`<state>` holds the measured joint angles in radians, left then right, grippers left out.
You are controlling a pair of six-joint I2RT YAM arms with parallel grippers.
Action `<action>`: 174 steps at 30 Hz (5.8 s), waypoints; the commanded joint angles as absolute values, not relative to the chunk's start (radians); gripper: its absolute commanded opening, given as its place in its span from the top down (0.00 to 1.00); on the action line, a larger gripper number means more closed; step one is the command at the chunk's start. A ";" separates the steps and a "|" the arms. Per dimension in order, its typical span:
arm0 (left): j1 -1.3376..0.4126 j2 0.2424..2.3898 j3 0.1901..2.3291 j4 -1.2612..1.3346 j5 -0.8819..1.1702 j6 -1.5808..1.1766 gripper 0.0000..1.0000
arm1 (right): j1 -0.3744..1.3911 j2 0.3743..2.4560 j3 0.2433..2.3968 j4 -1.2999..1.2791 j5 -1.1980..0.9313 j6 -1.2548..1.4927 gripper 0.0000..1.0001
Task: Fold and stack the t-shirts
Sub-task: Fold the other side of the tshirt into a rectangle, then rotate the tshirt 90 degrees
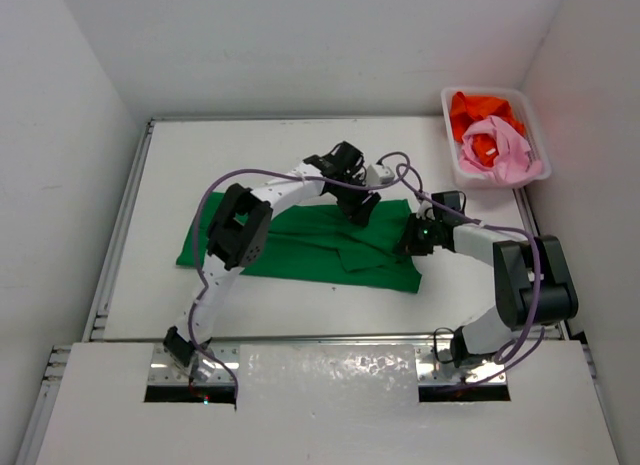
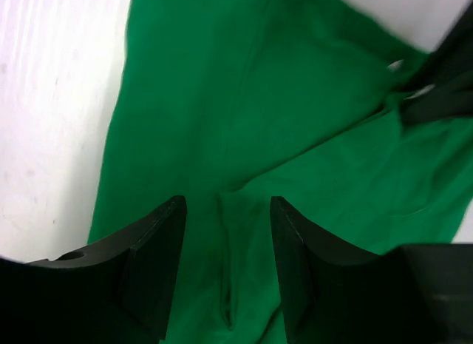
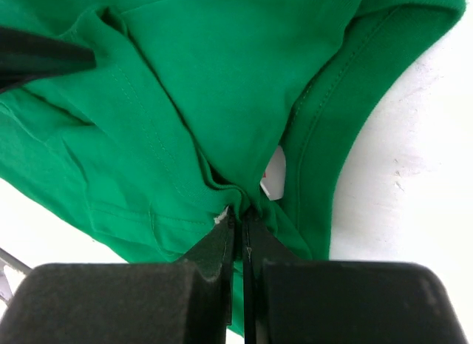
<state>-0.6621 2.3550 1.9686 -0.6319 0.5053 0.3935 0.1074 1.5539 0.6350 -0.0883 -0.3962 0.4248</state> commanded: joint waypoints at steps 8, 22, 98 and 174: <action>-0.664 2.342 1.921 -0.563 0.471 0.365 0.56 | 0.114 1.548 0.626 -0.006 -0.434 0.463 1.00; -0.660 2.307 1.901 -0.562 0.558 0.305 1.00 | 0.112 1.546 0.647 -0.009 -0.431 0.442 1.00; -0.575 2.106 1.488 -0.218 0.270 -0.034 0.65 | 0.161 1.777 1.172 -0.339 -0.083 0.138 0.63; 0.195 1.959 1.345 -0.551 0.203 0.241 0.00 | 0.064 2.029 1.316 -0.434 -0.103 0.233 0.48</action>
